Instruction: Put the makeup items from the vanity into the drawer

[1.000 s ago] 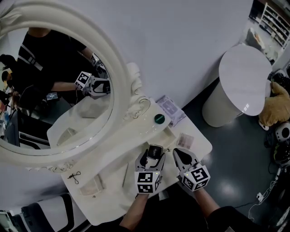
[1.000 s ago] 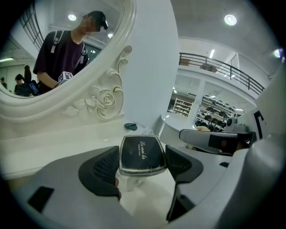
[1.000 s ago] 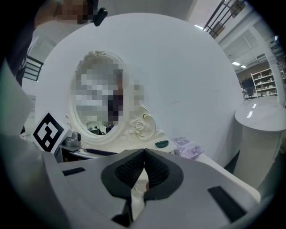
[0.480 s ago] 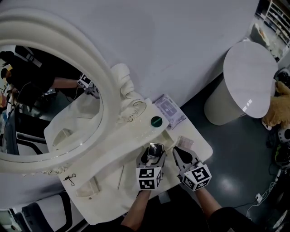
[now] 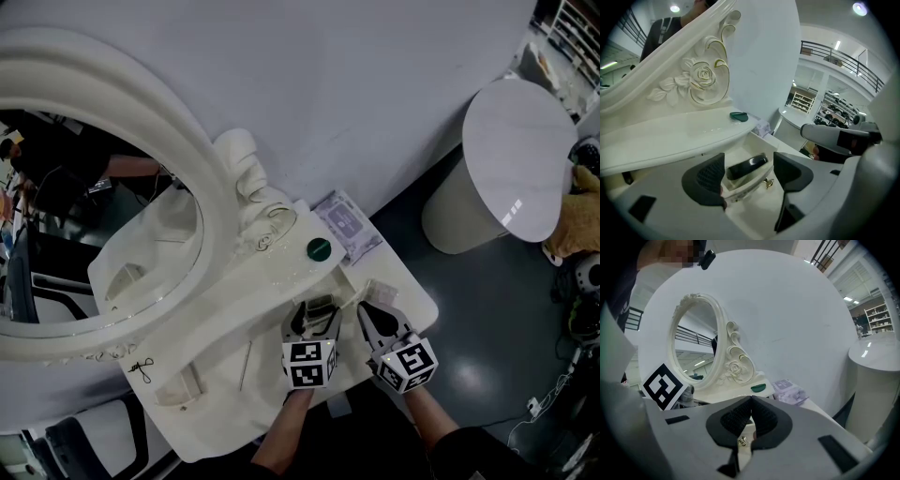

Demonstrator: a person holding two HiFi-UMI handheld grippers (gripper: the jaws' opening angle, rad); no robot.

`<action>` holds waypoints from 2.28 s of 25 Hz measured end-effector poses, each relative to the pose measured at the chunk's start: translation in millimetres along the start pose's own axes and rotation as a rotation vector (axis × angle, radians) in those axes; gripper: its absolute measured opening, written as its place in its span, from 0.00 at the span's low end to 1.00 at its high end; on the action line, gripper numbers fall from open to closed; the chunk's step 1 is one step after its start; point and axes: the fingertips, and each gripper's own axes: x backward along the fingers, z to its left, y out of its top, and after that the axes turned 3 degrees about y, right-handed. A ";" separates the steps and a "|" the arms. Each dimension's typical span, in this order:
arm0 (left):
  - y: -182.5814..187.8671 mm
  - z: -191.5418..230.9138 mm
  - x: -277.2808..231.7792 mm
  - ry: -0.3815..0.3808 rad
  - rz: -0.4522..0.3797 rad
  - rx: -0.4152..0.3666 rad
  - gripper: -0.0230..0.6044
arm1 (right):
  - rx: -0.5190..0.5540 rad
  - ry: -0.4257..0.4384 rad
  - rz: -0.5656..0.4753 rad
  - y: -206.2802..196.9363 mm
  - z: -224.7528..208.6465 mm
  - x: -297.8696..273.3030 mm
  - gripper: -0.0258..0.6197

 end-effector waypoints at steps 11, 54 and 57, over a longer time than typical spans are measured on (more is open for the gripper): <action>5.4 -0.5 15.7 -0.018 -0.037 -0.008 0.56 | 0.006 0.012 0.000 0.0 12.6 3.1 0.08; -106.2 152.3 200.0 0.314 -0.129 0.083 0.06 | 0.070 0.362 0.112 -47.7 189.6 -43.0 0.08; -111.6 156.2 197.4 0.315 -0.111 0.065 0.06 | 0.069 0.365 0.124 -52.4 192.8 -46.2 0.08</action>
